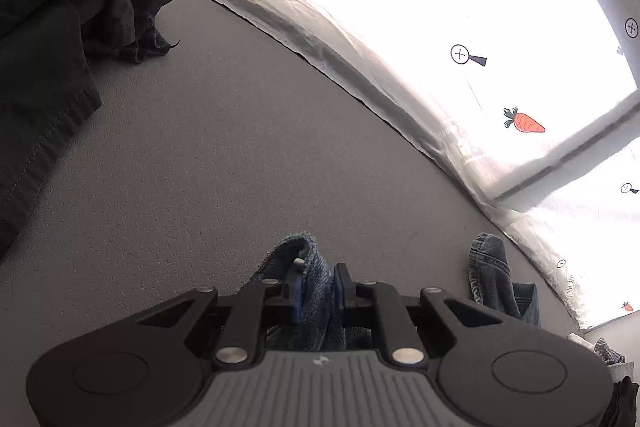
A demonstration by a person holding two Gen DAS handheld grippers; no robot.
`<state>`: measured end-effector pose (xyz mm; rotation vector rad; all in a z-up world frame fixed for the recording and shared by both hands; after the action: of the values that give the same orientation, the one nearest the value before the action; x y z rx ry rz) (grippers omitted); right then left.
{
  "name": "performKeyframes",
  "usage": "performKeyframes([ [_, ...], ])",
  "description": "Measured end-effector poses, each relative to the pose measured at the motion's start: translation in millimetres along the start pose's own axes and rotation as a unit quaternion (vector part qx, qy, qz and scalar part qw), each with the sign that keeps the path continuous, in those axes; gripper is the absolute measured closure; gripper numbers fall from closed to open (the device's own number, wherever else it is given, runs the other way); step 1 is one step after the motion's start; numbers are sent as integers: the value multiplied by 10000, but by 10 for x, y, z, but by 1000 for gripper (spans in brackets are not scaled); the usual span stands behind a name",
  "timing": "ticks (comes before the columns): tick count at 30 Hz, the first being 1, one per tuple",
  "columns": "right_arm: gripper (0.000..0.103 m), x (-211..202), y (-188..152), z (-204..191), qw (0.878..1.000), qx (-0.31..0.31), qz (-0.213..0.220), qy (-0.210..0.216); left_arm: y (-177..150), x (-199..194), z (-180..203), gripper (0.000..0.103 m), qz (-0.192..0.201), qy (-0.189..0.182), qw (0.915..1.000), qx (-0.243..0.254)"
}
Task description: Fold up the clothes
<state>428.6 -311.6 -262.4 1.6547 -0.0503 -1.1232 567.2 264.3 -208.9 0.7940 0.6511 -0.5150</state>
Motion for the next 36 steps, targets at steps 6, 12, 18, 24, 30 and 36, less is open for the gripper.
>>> performKeyframes([
  [6,0,-2,2,3,10000,-2,0,2,548,-309,-431,87,789,987,9919,137],
  [12,0,-7,5,-1,10000,1,1,-3,380,-174,-775,84,441,1779,9823,377],
  [18,0,9,69,-20,9994,81,-320,-93,460,-303,-647,45,745,1757,9810,355],
  [24,9,12,347,-336,9947,-602,-829,128,523,-399,-332,23,723,1370,9857,662],
  [30,18,-222,605,-1131,9820,-1388,-152,1270,30,-31,-140,23,-369,1082,9911,678],
  [36,69,-239,713,-2006,9470,-1870,-236,2603,-306,322,-151,22,-1016,1666,9742,1137],
])
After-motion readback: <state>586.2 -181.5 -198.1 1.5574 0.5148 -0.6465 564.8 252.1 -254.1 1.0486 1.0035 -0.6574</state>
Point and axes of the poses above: each gripper's, at about its wrist camera, not at the fingertips, and x roughly the way its jaws point, z to its right, y to its top, the point moved 5 cm from there along x, roughly the way its jaws point
